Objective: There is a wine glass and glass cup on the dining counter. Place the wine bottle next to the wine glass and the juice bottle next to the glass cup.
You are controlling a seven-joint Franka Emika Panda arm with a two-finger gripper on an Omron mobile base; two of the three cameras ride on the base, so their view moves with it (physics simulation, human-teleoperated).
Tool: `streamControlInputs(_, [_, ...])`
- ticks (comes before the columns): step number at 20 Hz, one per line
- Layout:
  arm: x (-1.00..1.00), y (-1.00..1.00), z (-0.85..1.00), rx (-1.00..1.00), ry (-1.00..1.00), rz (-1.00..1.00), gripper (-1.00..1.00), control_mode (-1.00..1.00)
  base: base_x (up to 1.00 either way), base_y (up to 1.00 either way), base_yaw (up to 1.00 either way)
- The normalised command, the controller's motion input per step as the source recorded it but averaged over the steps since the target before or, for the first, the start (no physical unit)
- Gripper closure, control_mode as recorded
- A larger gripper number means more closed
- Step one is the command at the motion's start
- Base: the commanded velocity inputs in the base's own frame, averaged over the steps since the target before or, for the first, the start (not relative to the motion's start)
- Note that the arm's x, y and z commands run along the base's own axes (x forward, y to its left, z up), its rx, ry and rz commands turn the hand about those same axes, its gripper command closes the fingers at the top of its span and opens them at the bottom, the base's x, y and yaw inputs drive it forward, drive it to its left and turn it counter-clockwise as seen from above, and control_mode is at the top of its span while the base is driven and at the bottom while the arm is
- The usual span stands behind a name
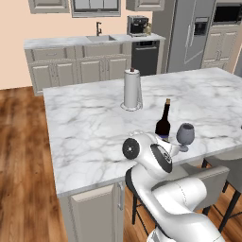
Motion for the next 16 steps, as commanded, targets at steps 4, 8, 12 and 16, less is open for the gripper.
streamControlInputs(4, [0.00,0.00,0.00,0.00,0.00,0.00,1.00,1.00,0.00,0.00,0.00])
streamControlInputs(8, [0.00,0.00,0.00,0.00,0.00,0.00,1.00,1.00,0.04,0.00,0.00])
streamControlInputs(12, [0.34,-0.01,0.01,0.06,0.00,0.00,1.00,-1.00,0.00,0.00,0.00])
streamControlInputs(16, [0.40,-0.03,0.01,0.01,0.00,-0.06,1.00,-1.00,0.00,0.00,0.00])
